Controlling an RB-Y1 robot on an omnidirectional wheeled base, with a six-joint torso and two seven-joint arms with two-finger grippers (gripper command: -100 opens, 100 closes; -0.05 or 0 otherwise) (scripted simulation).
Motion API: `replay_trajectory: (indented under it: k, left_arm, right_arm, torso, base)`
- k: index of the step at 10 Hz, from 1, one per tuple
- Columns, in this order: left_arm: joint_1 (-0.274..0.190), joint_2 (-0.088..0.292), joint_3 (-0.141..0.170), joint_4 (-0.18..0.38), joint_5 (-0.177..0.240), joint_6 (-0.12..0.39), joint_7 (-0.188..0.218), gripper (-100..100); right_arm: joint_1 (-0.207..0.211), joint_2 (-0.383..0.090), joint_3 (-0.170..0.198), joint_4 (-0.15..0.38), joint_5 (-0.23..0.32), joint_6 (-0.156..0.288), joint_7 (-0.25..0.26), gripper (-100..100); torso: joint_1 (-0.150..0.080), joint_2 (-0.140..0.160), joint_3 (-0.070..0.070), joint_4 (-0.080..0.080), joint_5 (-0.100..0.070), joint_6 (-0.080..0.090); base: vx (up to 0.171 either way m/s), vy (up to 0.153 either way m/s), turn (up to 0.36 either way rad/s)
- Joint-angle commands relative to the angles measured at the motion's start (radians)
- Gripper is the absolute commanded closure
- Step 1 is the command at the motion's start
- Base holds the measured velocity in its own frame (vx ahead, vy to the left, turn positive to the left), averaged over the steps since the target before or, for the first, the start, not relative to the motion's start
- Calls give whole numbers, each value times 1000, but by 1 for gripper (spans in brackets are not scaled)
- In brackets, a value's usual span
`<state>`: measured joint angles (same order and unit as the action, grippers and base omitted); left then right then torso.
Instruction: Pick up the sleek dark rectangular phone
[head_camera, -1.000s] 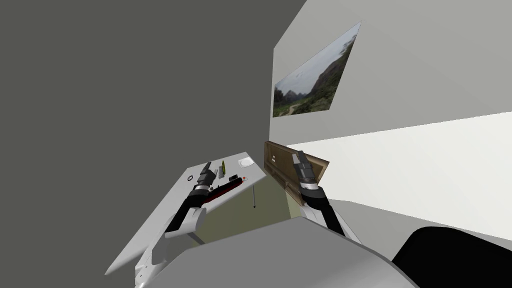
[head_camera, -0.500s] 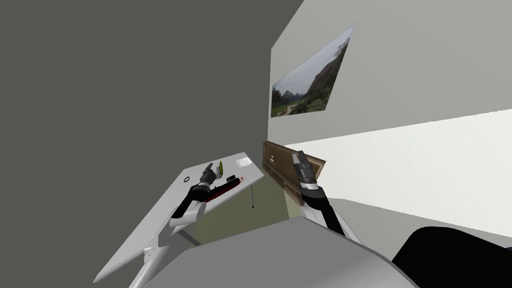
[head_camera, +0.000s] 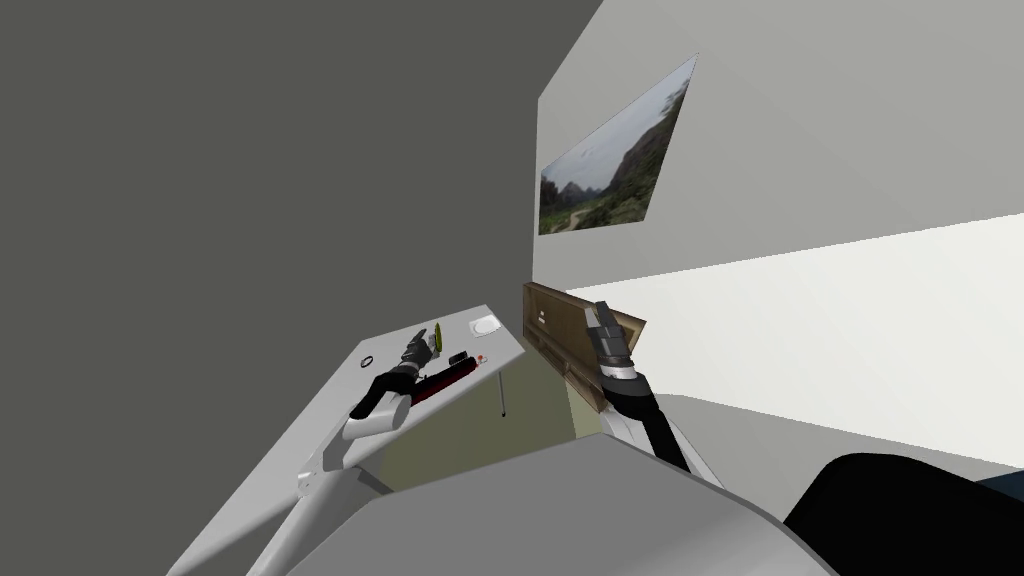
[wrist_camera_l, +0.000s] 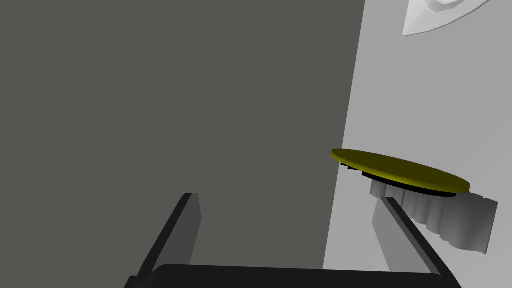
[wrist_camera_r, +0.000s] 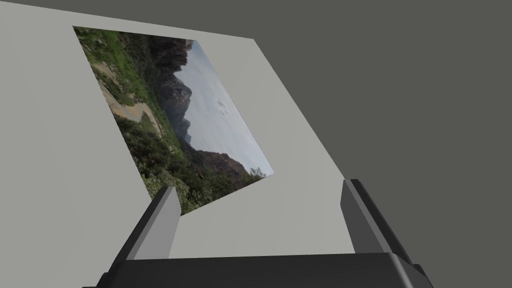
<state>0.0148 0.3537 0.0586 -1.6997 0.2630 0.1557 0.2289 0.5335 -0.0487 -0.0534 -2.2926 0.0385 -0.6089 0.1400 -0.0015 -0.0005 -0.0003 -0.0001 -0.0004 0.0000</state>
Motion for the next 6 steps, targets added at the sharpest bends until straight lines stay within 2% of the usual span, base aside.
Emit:
replay_trajectory:
  k: [1,2,3,4,5,6]
  left_arm:
    - [-21,5,3,43,10,44,3,-100]
    - [-59,27,9,79,36,75,12,-100]
    - [-59,27,9,101,36,100,12,-100]
    - [-59,27,9,101,36,100,12,-100]
    - [-97,48,15,156,61,139,21,-100]
    - [-97,48,15,161,61,156,21,-100]
  right_arm:
    - [0,0,0,0,0,0,0,0]
    - [0,0,0,0,0,0,0,0]
    - [0,0,0,0,0,0,0,0]
    - [0,0,0,0,0,0,0,0]
    - [0,0,0,0,0,0,0,0]
    - [0,0,0,0,0,0,0,0]
  torso:
    - [0,0,0,0,0,0]
    - [0,0,0,0,0,0]
    - [0,0,0,0,0,0]
    - [1,0,0,0,0,0]
    - [1,0,0,0,0,-1]
    - [1,0,0,0,0,0]
  base:
    - [1,-24,-31]
    - [4,-26,-85]
    - [5,-19,-38]
    - [3,-9,11]
    - [4,-17,-76]
    - [4,-16,-50]
